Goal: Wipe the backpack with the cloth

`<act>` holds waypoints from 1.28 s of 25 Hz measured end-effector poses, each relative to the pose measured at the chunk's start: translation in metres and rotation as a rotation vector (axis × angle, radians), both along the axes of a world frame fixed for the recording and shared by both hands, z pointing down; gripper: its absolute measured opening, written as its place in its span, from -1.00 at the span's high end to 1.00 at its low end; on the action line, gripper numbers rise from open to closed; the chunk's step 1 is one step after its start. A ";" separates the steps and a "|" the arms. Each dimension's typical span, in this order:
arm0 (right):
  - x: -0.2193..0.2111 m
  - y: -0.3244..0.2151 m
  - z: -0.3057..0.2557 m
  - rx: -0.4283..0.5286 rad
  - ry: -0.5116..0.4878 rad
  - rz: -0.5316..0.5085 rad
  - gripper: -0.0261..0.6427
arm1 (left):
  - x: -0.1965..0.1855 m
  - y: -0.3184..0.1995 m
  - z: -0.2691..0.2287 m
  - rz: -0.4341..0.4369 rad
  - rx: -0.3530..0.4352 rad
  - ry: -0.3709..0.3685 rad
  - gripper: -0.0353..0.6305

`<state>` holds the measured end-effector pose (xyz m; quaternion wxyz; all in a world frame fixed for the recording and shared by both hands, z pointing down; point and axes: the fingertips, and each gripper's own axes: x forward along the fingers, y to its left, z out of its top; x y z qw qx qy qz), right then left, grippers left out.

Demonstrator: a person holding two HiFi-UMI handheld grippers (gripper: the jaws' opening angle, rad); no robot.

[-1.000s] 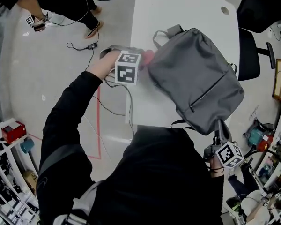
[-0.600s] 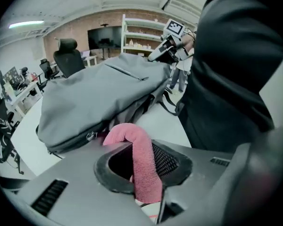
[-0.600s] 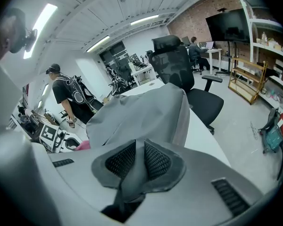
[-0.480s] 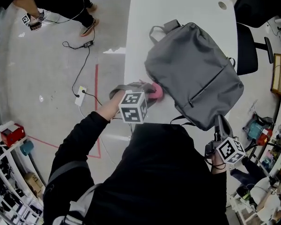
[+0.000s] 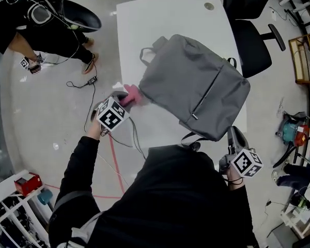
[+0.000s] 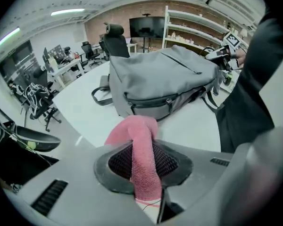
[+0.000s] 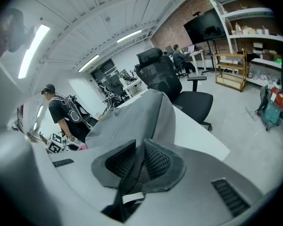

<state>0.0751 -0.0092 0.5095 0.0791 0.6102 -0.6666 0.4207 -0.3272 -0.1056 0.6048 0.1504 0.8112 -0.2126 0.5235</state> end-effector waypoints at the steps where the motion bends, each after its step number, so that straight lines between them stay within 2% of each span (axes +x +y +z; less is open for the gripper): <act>1: 0.000 0.002 -0.002 0.006 -0.018 0.003 0.72 | 0.009 0.005 -0.001 0.010 -0.004 -0.009 0.59; 4: 0.006 0.013 -0.008 0.030 -0.044 -0.016 0.72 | 0.057 0.040 -0.005 0.091 -0.004 -0.018 0.59; 9: 0.045 0.048 -0.011 0.064 -0.099 0.039 0.72 | 0.166 0.098 -0.028 0.148 0.018 0.088 0.59; 11: 0.060 0.067 -0.006 0.065 -0.117 0.073 0.72 | 0.188 0.109 -0.035 0.146 0.066 0.056 0.59; 13: 0.074 0.089 0.003 0.060 -0.129 0.101 0.72 | 0.192 0.112 -0.035 0.114 0.116 -0.026 0.59; 15: 0.083 0.112 0.013 0.046 -0.137 0.114 0.72 | 0.185 0.116 -0.034 0.042 0.132 -0.086 0.59; 18: 0.097 0.150 0.016 0.011 -0.167 0.117 0.72 | 0.179 0.140 -0.048 -0.076 0.120 -0.138 0.59; 20: 0.120 0.168 0.005 0.006 -0.193 0.129 0.72 | 0.195 0.159 -0.071 -0.132 0.110 -0.142 0.59; 24: 0.167 0.190 -0.010 0.023 -0.196 0.142 0.72 | 0.254 0.191 -0.089 -0.191 0.062 -0.039 0.59; 29: 0.196 0.217 -0.008 0.050 -0.143 0.147 0.72 | 0.337 0.208 -0.083 -0.075 0.086 0.085 0.59; 32: 0.208 0.226 0.007 0.059 -0.139 0.165 0.72 | 0.354 0.203 -0.075 -0.085 0.088 0.135 0.59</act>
